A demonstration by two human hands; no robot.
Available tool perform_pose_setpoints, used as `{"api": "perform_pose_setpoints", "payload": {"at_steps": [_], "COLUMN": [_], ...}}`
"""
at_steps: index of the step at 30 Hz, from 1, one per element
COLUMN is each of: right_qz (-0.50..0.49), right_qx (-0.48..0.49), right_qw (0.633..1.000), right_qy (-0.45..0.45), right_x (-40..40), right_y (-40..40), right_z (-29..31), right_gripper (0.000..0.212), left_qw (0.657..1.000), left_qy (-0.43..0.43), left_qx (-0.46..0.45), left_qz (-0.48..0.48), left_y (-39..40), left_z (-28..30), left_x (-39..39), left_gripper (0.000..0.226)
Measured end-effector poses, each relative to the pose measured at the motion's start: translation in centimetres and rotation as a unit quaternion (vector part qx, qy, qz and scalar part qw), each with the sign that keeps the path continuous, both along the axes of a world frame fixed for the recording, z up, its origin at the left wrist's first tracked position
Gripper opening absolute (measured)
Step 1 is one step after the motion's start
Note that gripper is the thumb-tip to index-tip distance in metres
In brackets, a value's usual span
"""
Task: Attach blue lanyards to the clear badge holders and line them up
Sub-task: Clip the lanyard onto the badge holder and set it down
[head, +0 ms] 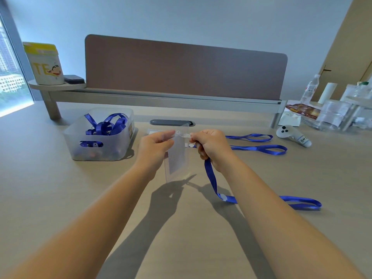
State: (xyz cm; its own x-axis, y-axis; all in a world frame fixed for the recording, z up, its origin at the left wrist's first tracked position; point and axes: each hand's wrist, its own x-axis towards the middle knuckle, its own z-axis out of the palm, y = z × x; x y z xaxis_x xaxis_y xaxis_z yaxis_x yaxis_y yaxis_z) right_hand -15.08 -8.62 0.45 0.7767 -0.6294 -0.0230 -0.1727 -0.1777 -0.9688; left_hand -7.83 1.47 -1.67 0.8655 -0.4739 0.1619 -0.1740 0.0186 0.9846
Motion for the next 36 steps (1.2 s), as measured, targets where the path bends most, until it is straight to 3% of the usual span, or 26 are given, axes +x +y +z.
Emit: {"api": "perform_pose_setpoints", "payload": {"at_steps": [11, 15, 18, 21, 24, 27, 32, 33, 36], "right_qz": [0.036, 0.061, 0.062, 0.054, 0.060, 0.067, 0.070, 0.070, 0.073], "right_qx": [0.102, 0.120, 0.133, 0.123, 0.094, 0.066, 0.064, 0.059, 0.022], "right_qw": [0.993, 0.988, 0.987, 0.991, 0.994, 0.996, 0.995, 0.996, 0.997], "right_qy": [-0.048, -0.070, -0.057, -0.020, 0.005, 0.003, -0.012, -0.020, -0.033], "right_x": [0.0, -0.2, -0.3, -0.2, -0.2, -0.1, 0.0, 0.0, 0.1], "right_y": [0.3, 0.6, 0.7, 0.6, 0.6, 0.6, 0.6, 0.6, 0.6], "right_z": [-0.1, 0.2, 0.4, 0.6, 0.5, 0.3, 0.0, -0.1, 0.0], "right_gripper": [0.027, 0.025, 0.029, 0.036, 0.035, 0.026, 0.021, 0.021, 0.022], "left_qw": [0.998, 0.981, 0.925, 0.818, 0.738, 0.705, 0.711, 0.734, 0.871], "left_qy": [-0.065, -0.185, -0.358, -0.548, -0.630, -0.647, -0.647, -0.624, -0.440], "left_qx": [0.006, 0.047, 0.100, 0.163, 0.235, 0.286, 0.272, 0.264, 0.218], "left_qz": [0.005, 0.032, 0.080, 0.058, 0.065, 0.049, 0.049, 0.039, -0.015], "left_y": [-0.2, -0.1, 0.5, 1.3, 1.9, 2.3, 2.3, 2.2, 2.1], "left_z": [-0.1, -0.4, -0.7, -0.6, -0.6, -0.5, -0.8, -0.8, -0.4], "left_x": [-0.3, 0.0, 0.4, 0.9, 1.4, 1.5, 1.8, 1.6, 0.6], "left_gripper": [0.035, 0.036, 0.033, 0.028, 0.033, 0.037, 0.040, 0.039, 0.041]}}
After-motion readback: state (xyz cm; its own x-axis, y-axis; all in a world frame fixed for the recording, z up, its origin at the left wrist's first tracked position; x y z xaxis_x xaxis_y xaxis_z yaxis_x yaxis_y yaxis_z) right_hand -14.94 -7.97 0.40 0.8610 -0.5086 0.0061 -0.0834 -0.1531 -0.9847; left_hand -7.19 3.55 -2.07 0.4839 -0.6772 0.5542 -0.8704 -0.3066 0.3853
